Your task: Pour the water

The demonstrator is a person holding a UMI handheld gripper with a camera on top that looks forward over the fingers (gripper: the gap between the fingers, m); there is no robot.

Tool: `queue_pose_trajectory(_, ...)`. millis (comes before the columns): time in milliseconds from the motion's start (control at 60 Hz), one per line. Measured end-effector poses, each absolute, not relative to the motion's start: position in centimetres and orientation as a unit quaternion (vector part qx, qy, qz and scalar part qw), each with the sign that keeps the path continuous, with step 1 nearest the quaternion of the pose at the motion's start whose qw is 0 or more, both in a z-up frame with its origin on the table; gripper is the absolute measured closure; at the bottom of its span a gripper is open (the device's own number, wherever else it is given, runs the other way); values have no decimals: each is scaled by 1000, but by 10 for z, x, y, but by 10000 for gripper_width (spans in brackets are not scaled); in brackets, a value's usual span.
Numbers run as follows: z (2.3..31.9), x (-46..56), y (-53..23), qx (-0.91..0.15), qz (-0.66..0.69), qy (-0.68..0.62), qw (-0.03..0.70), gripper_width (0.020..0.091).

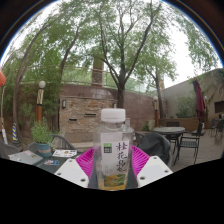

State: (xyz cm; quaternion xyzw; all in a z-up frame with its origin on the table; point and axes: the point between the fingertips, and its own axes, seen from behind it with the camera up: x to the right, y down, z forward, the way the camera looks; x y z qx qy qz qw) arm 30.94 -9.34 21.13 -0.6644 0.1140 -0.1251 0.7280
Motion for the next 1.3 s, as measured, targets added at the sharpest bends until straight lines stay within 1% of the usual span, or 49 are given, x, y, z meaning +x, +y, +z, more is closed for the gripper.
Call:
queue_pose_trajectory(117, 143, 367, -84, -684, -148, 127, 703, 615)
queue_pose_trajectory(200, 103, 387, -63, -701, -145, 124, 688, 614)
queue_pose_trajectory(317, 61, 398, -58, -725, -129, 121, 666, 615)
queue_pose_trajectory(350, 45, 399, -57, -736, -124, 120, 654, 614)
queue_pose_trajectory(367, 45, 401, -58, -736, -126, 119, 654, 612)
queue_pose_trajectory(383, 55, 404, -62, -724, -131, 116, 668, 613)
queue_pose_trajectory(400, 48, 403, -65, -727, -130, 117, 663, 613)
queue_pose_trajectory(483, 55, 413, -87, -725, -132, 126, 664, 614)
queue_pose_trajectory(500, 53, 394, -67, -725, -136, 127, 663, 614)
queue_pose_trajectory(617, 63, 405, -82, -725, -146, 131, 660, 610)
queue_pose_trajectory(650, 66, 407, -87, -728, -142, 132, 658, 544)
queue_pose_trajectory(667, 61, 397, -76, -728, -141, 135, 657, 520)
queue_pose_trajectory(717, 61, 397, -81, -738, -143, 136, 646, 425)
queue_pose_trajectory(783, 55, 394, -98, -760, -144, 143, 618, 279)
queue_pose_trajectory(817, 62, 390, -107, -759, -144, 135, 620, 247)
queue_pose_trajectory(900, 73, 377, -135, -767, -164, 118, 609, 265)
queue_pose_trajectory(917, 71, 371, -139, -769, -169, 118, 606, 268)
queue_pose_trajectory(967, 84, 366, -165, -770, -173, 120, 602, 268)
queue_pose_trajectory(983, 81, 359, -171, -770, -171, 122, 602, 269)
queue_pose_trajectory(1167, 117, 325, -285, -762, -164, 161, 605, 268)
queue_pose_trajectory(1300, 132, 286, -362, -757, -142, 170, 615, 274)
